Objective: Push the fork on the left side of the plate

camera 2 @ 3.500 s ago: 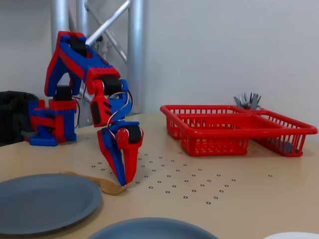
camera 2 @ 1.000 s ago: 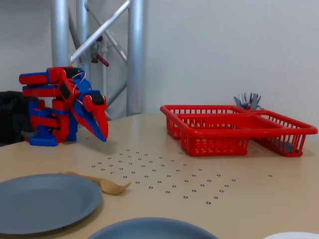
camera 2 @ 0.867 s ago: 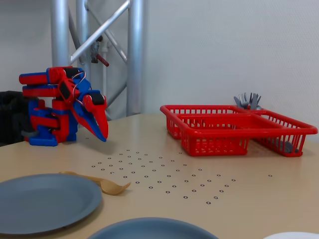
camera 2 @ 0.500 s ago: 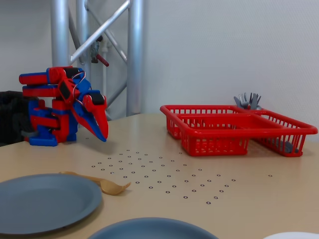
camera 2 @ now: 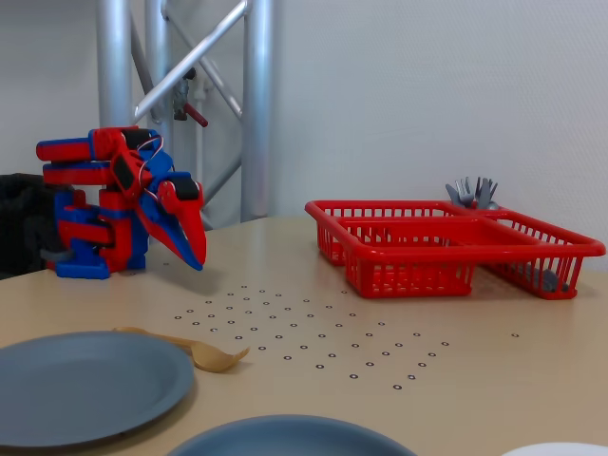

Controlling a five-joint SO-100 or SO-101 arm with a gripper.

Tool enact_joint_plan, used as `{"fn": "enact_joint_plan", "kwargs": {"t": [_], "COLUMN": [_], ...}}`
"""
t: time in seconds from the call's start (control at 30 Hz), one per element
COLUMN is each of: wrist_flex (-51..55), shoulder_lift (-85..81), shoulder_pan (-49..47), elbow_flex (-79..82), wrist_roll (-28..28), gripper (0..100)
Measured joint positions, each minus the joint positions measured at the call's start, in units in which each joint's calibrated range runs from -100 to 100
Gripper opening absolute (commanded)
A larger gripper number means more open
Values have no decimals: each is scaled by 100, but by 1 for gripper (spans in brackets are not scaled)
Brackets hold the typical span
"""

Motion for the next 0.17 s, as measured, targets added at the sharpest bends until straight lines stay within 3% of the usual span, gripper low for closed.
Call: {"fn": "enact_joint_plan", "kwargs": {"t": [0.17], "wrist_flex": [0], "shoulder_lift": [0], "shoulder_pan": [0], "elbow_flex": [0], "wrist_roll": [0], "gripper": [0]}}
